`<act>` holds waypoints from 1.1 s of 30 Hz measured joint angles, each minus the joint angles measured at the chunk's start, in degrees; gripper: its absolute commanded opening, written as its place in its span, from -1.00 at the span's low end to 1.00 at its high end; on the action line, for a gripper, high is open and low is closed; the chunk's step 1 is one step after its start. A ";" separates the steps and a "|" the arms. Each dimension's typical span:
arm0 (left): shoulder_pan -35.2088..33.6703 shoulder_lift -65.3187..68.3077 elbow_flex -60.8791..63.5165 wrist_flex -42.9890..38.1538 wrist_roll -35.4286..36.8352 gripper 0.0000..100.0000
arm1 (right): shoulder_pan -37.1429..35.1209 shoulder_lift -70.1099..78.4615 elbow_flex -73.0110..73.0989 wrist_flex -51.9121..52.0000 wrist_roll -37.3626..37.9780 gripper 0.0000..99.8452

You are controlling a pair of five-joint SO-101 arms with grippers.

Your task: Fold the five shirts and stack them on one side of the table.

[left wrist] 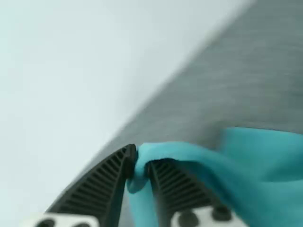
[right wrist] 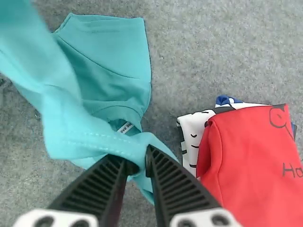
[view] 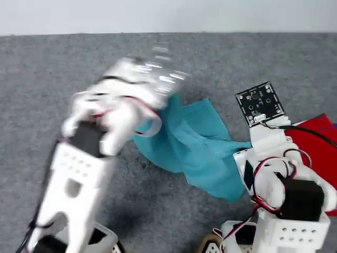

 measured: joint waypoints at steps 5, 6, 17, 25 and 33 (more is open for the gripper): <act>11.69 6.68 -14.15 12.57 0.00 -0.97 | 0.18 0.09 0.00 0.00 0.00 -0.98; 11.96 7.03 -15.12 14.51 0.00 -0.97 | 0.18 0.09 0.00 0.00 0.00 -0.98; -9.67 7.56 -15.56 24.00 0.00 -0.97 | -0.09 0.09 0.00 -0.26 0.00 -0.98; -30.59 7.03 -23.56 16.00 0.00 -0.97 | -0.18 0.09 -0.09 -19.34 -3.34 -0.98; -29.36 7.65 -22.59 0.88 0.00 -0.97 | -0.18 13.45 -8.53 -45.89 -4.22 -0.98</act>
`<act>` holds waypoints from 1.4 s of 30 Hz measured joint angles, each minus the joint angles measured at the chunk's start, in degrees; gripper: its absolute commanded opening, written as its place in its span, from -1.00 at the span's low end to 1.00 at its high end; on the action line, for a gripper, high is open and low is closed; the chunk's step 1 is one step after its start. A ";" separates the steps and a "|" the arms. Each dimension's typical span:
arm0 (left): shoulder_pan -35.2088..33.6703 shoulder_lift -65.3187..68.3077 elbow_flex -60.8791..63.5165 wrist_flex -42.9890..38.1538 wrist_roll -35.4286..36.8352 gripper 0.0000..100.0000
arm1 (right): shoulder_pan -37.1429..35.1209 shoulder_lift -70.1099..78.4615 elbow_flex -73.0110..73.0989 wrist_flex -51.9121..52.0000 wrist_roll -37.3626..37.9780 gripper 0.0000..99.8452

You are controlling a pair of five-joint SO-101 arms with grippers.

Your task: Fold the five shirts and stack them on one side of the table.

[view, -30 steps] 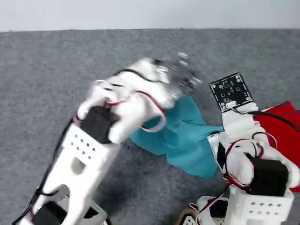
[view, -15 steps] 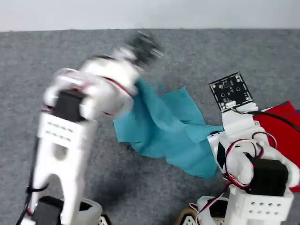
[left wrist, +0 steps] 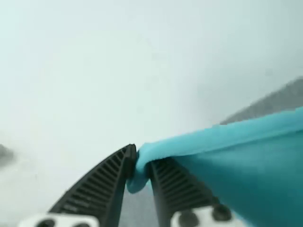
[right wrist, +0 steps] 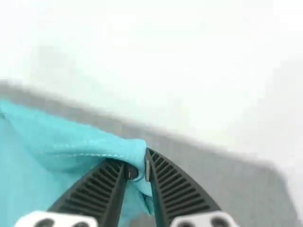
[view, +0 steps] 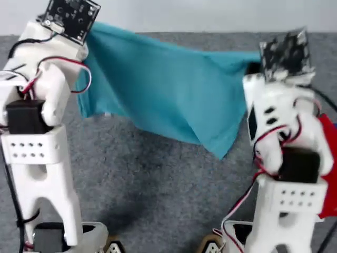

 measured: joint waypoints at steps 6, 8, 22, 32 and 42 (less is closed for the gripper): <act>3.08 -2.29 -0.09 -1.23 0.00 -0.97 | 0.26 11.87 -26.46 7.65 0.00 -0.98; 4.22 -4.92 -1.14 2.99 0.00 -0.97 | 0.09 14.24 -37.01 13.01 0.00 -0.98; 7.91 -27.96 -15.30 27.87 0.00 -0.97 | 0.00 15.74 -83.43 35.78 0.00 -0.98; 7.91 -29.54 4.48 28.48 0.00 -0.97 | -0.09 17.41 -62.95 39.91 0.00 -0.98; 0.97 -24.97 49.05 -10.99 0.00 -0.97 | 0.00 31.03 -27.96 8.62 0.09 -0.98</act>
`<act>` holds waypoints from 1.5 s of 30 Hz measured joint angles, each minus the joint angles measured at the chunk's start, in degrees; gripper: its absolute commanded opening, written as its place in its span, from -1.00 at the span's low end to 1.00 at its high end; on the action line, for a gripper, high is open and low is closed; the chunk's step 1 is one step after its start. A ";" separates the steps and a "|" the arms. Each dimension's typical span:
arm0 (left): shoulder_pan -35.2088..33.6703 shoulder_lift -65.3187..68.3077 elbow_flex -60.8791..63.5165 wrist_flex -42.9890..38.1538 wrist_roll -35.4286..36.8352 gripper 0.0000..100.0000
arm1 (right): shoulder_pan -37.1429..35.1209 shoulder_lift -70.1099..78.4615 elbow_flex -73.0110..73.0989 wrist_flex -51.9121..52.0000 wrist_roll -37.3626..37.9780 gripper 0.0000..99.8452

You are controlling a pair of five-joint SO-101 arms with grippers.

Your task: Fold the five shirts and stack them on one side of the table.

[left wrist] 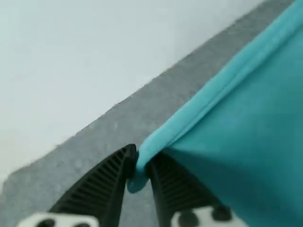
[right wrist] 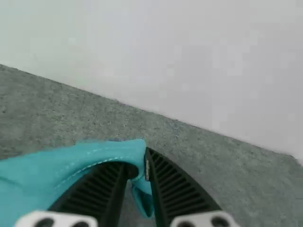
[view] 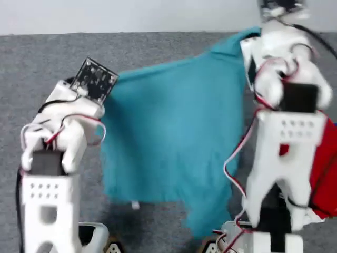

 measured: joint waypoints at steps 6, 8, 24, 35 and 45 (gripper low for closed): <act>-1.05 17.76 -3.25 -19.69 0.18 -0.97 | 0.00 10.73 0.88 -8.44 1.58 -0.98; -1.05 24.70 -8.09 -21.01 0.26 -0.97 | 0.00 13.19 1.23 -9.93 1.67 -0.98; -3.34 55.56 -39.91 -14.15 0.00 -0.97 | -0.97 24.26 1.32 -20.40 6.15 -0.98; -6.24 56.79 -42.02 -10.46 0.00 -0.97 | -1.58 30.42 -1.23 -20.40 6.15 -0.98; -3.69 56.62 -46.15 10.99 0.00 -0.97 | -1.49 23.21 -2.81 4.48 6.68 -0.98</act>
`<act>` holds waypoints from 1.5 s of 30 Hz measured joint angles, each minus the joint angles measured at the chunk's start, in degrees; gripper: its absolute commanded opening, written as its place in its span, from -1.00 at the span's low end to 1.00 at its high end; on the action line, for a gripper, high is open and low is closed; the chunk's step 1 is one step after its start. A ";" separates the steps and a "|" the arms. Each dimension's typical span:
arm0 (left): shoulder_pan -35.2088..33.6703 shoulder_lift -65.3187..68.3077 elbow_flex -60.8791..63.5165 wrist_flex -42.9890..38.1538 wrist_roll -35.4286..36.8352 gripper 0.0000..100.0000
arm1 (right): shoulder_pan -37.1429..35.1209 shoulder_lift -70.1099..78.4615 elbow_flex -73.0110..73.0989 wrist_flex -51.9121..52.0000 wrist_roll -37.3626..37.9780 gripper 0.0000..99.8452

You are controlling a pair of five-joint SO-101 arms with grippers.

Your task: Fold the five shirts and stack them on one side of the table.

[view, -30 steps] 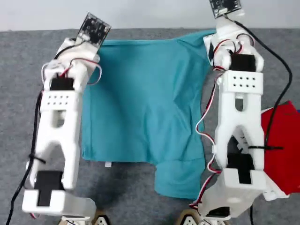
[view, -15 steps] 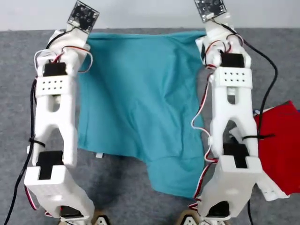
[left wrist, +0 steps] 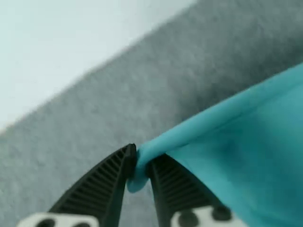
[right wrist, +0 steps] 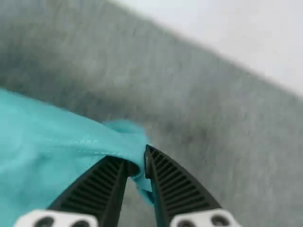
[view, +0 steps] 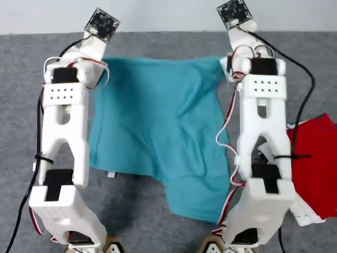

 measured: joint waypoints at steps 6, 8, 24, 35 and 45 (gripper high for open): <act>-1.49 -5.27 -2.20 18.46 -0.62 -0.97 | 0.00 -7.74 -0.53 26.81 2.90 -0.98; -2.73 -7.21 -2.20 23.82 -2.73 -0.97 | 0.00 -9.76 -0.18 32.35 3.08 -0.98; -5.19 -8.70 3.78 38.59 -10.55 -0.97 | -13.98 -38.51 48.09 32.00 3.08 -0.98; -5.19 -8.70 16.79 38.59 -10.81 -0.97 | -18.37 -42.99 63.91 27.87 7.47 -0.98; -5.45 -8.70 20.75 35.78 -10.29 -0.93 | -26.02 -42.99 77.63 16.62 7.74 -0.91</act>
